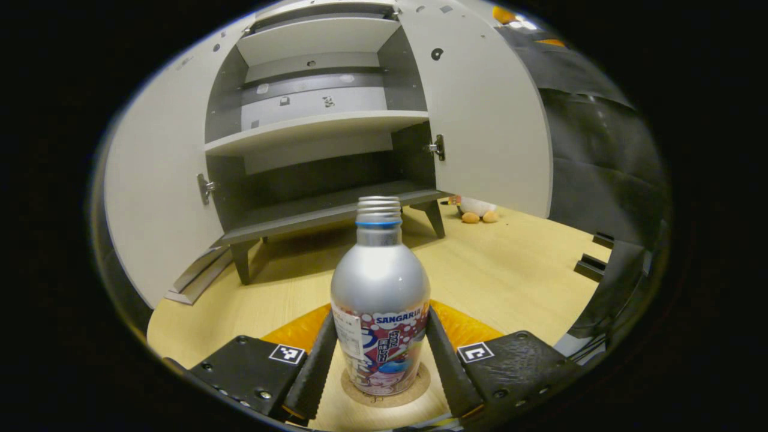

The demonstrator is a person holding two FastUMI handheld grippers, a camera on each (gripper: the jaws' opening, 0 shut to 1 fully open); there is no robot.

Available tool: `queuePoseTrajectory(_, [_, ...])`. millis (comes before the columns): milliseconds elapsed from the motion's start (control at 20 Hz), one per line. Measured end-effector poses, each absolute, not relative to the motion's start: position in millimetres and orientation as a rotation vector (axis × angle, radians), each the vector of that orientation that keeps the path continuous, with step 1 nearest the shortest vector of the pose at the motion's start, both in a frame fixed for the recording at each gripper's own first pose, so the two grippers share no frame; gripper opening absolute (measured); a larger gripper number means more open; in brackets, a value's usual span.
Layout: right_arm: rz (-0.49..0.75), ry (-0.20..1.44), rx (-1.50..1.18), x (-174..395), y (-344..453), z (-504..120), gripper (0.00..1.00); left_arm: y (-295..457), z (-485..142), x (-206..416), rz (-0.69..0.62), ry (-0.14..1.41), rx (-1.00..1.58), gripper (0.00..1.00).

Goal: Grasp the bottle in the cabinet with the left hand and place it on the coaster, then close the right door with the right hand and the left door with the left hand.

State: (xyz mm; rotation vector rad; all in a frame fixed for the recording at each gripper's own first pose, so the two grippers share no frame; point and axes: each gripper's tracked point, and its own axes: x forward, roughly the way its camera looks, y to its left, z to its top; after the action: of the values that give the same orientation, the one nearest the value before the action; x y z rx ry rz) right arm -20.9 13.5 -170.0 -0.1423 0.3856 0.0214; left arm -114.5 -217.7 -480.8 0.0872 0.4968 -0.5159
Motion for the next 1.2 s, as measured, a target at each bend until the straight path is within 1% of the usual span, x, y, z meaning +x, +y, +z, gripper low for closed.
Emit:
queuePoseTrajectory(50, [0.025, 0.384, -0.144, -20.6, 15.3, -168.9, 0.99, -217.7, -480.6, -114.4, -0.514, 0.497, 0.083, 0.77])
queuePoseTrajectory(100, [0.031, 0.380, -0.143, -20.7, 16.4, -168.1, 0.99, -217.4, -480.8, -114.3, -0.511, 0.503, 0.077, 0.82])
queuePoseTrajectory(150, [0.033, 0.377, -0.143, -20.3, 17.9, -167.5, 0.99, -216.0, -481.0, -115.4, -0.507, 0.506, 0.071, 0.78])
queuePoseTrajectory(200, [0.041, 0.374, -0.143, -21.6, 16.9, -168.4, 0.99, -214.7, -481.6, -116.6, -0.507, 0.513, 0.069, 0.82])
queuePoseTrajectory(250, [0.045, 0.373, -0.143, -22.0, 16.8, -167.5, 0.99, -213.4, -481.4, -118.3, -0.509, 0.512, 0.073, 0.79])
queuePoseTrajectory(300, [0.051, 0.372, -0.143, -22.2, 16.9, -168.1, 0.99, -212.5, -480.9, -120.3, -0.509, 0.512, 0.081, 0.83])
queuePoseTrajectory(350, [0.057, 0.369, -0.142, -21.3, 18.6, -167.1, 0.99, -211.6, -480.8, -123.1, -0.512, 0.516, 0.085, 0.79])
queuePoseTrajectory(400, [0.062, 0.365, -0.141, -21.0, 19.3, -166.1, 0.99, -210.2, -481.0, -124.6, -0.511, 0.523, 0.088, 0.83])
queuePoseTrajectory(450, [0.070, 0.361, -0.138, -20.3, 21.1, -165.3, 0.99, -208.6, -480.9, -126.9, -0.509, 0.528, 0.086, 0.84])
queuePoseTrajectory(500, [0.074, 0.360, -0.135, -18.3, 21.7, -166.1, 0.98, -207.9, -481.4, -128.3, -0.507, 0.536, 0.086, 0.80])
queuePoseTrajectory(650, [0.095, 0.356, -0.126, -16.4, 24.6, -165.7, 0.99, -200.9, -484.3, -129.6, -0.486, 0.558, 0.100, 0.81])
queuePoseTrajectory(700, [0.102, 0.350, -0.124, -14.7, 26.6, -164.9, 0.99, -198.8, -483.9, -129.3, -0.478, 0.562, 0.099, 0.84])
queuePoseTrajectory(750, [0.107, 0.344, -0.124, -13.8, 27.3, -163.5, 0.99, -196.6, -484.0, -130.0, -0.470, 0.570, 0.104, 0.82])
queuePoseTrajectory(800, [0.115, 0.337, -0.121, -12.8, 28.8, -162.2, 0.99, -192.3, -483.7, -129.1, -0.454, 0.578, 0.122, 0.83])
queuePoseTrajectory(900, [0.125, 0.325, -0.115, -10.2, 30.8, -160.7, 0.98, -190.2, -476.6, -124.7, -0.443, 0.568, 0.130, 0.88])
queuePoseTrajectory(950, [0.129, 0.319, -0.111, -8.9, 32.4, -160.0, 0.99, -190.6, -472.6, -124.3, -0.440, 0.565, 0.129, 0.89])
queuePoseTrajectory(1100, [0.145, 0.298, -0.096, -7.9, 32.8, -156.1, 0.99, -186.3, -461.9, -120.4, -0.421, 0.579, 0.154, 0.94])
queuePoseTrajectory(1150, [0.152, 0.287, -0.091, -6.5, 33.9, -153.2, 0.99, -183.4, -455.2, -116.6, -0.413, 0.565, 0.164, 0.97])
queuePoseTrajectory(1200, [0.152, 0.277, -0.090, -5.6, 34.2, -151.1, 0.99, -183.6, -445.5, -114.2, -0.413, 0.551, 0.165, 0.98])
